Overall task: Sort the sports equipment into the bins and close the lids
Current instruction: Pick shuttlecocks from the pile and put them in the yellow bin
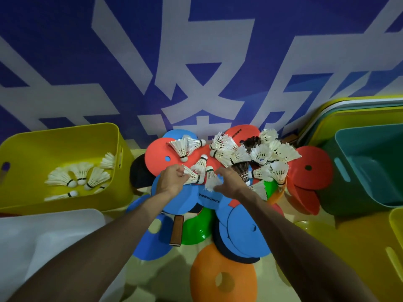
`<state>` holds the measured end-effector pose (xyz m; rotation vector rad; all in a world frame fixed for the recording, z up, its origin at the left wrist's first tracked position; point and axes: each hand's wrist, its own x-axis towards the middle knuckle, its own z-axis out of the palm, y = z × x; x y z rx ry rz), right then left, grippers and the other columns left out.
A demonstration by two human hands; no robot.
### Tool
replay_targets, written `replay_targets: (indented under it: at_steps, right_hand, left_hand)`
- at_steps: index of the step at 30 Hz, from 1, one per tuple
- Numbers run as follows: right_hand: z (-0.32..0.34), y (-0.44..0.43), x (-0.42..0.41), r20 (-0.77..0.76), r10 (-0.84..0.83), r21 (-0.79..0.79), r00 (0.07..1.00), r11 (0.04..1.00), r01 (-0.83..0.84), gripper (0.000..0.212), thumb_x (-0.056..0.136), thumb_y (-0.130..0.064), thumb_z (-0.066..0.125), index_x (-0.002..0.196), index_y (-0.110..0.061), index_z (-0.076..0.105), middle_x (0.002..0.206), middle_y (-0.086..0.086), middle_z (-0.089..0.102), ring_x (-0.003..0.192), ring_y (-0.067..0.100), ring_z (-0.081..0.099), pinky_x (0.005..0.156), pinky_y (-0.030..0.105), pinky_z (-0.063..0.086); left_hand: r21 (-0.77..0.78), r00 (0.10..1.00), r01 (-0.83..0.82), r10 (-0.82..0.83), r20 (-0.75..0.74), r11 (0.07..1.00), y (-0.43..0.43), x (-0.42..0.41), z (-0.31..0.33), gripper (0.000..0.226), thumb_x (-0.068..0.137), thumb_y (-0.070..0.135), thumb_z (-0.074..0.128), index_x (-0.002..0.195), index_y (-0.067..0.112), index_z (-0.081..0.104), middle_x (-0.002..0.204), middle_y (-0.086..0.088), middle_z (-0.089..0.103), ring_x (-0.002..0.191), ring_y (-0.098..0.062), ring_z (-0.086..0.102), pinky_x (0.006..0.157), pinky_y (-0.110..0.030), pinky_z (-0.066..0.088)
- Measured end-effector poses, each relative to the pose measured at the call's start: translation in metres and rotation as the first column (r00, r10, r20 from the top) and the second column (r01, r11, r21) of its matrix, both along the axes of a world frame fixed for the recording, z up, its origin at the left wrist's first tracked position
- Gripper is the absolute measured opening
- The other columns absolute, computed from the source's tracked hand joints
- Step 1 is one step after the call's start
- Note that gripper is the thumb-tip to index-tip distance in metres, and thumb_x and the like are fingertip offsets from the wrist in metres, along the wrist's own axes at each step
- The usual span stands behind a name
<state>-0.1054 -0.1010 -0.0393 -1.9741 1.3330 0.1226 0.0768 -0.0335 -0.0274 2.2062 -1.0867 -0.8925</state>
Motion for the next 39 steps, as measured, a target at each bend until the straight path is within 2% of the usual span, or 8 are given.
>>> replay_targets:
  at_steps: [6,10,19,24,27,29,32,39]
  right_hand:
    - [-0.009,0.007,0.011,-0.034,0.087,-0.085,0.996,0.992,-0.09,0.044,0.092,-0.018,0.059,0.135,-0.025,0.05,0.133,0.012,0.05,0.117,0.025,0.053,0.098,0.033,0.045]
    - [-0.004,0.011,0.013,-0.019,0.027,-0.167,0.999,0.985,-0.03,0.04,0.095,-0.003,0.046,0.128,-0.021,0.059,0.118,0.011,0.065,0.084,0.015,0.066,0.066,0.021,0.048]
    - [0.036,0.015,0.018,0.122,-0.095,-0.288,0.988,0.949,0.127,0.021,0.094,-0.006,0.044,0.085,-0.011,0.062,0.074,0.009,0.062,0.067,0.026,0.058,0.056,0.027,0.037]
    - [0.078,0.013,0.034,0.243,-0.057,-0.334,0.968,0.932,0.139,0.024,0.093,-0.008,0.046,0.105,-0.005,0.067,0.083,0.013,0.07,0.067,0.023,0.061,0.058,0.021,0.039]
    - [0.108,0.017,0.053,0.34,-0.041,-0.342,0.939,0.925,0.165,0.018,0.092,-0.007,0.048,0.095,-0.01,0.066,0.075,0.005,0.067,0.062,0.013,0.065,0.059,0.02,0.048]
    - [0.124,0.024,0.071,0.465,-0.087,-0.254,0.881,0.94,0.227,0.015,0.092,-0.004,0.05,0.093,-0.015,0.06,0.068,-0.002,0.06,0.051,-0.002,0.058,0.05,0.009,0.044]
    - [0.136,0.036,0.105,0.638,-0.243,0.015,0.731,0.953,0.304,0.014,0.093,-0.002,0.052,0.102,-0.004,0.063,0.073,0.004,0.061,0.057,0.013,0.067,0.055,0.027,0.057]
    - [0.136,0.078,0.198,0.681,-0.397,0.32,0.615,0.917,0.237,0.026,0.092,0.002,0.055,0.118,0.0,0.057,0.092,0.013,0.062,0.063,0.018,0.065,0.052,0.02,0.056]
  left_hand:
    - [-0.128,0.994,-0.043,0.03,-0.107,0.991,0.011,0.012,0.027,0.029,0.086,0.024,0.068,0.107,0.005,0.064,0.089,-0.004,0.061,0.087,-0.019,0.059,0.073,-0.026,0.045]
    - [-0.175,0.986,-0.124,0.103,-0.129,0.977,0.019,0.031,0.038,0.027,0.085,0.028,0.068,0.103,0.008,0.066,0.095,-0.007,0.067,0.09,-0.021,0.063,0.079,-0.034,0.052]
    - [-0.27,0.97,-0.228,0.195,-0.144,0.936,0.041,0.059,0.068,0.024,0.084,0.024,0.069,0.101,0.008,0.066,0.094,-0.007,0.067,0.092,-0.022,0.063,0.083,-0.035,0.051]
    - [-0.332,0.967,-0.245,0.207,-0.147,0.911,0.052,0.078,0.093,0.018,0.085,0.021,0.068,0.1,0.01,0.067,0.095,-0.007,0.069,0.091,-0.02,0.065,0.078,-0.031,0.05]
    - [-0.383,0.958,-0.285,0.247,-0.147,0.879,0.062,0.092,0.108,0.012,0.085,0.02,0.067,0.095,0.012,0.065,0.09,-0.005,0.068,0.087,-0.02,0.064,0.071,-0.027,0.048]
    - [-0.405,0.956,-0.294,0.262,-0.133,0.866,0.071,0.101,0.118,0.013,0.086,0.019,0.066,0.097,0.012,0.065,0.09,-0.004,0.066,0.085,-0.018,0.062,0.068,-0.024,0.046]
    - [-0.422,0.934,-0.356,0.333,-0.129,0.834,0.086,0.123,0.126,0.014,0.086,0.019,0.066,0.098,0.011,0.066,0.091,-0.005,0.066,0.086,-0.02,0.061,0.074,-0.029,0.047]
    - [-0.383,0.882,-0.455,0.466,-0.072,0.804,0.128,0.184,0.124,0.024,0.085,0.018,0.067,0.106,0.006,0.069,0.103,-0.011,0.07,0.096,-0.024,0.063,0.081,-0.031,0.048]
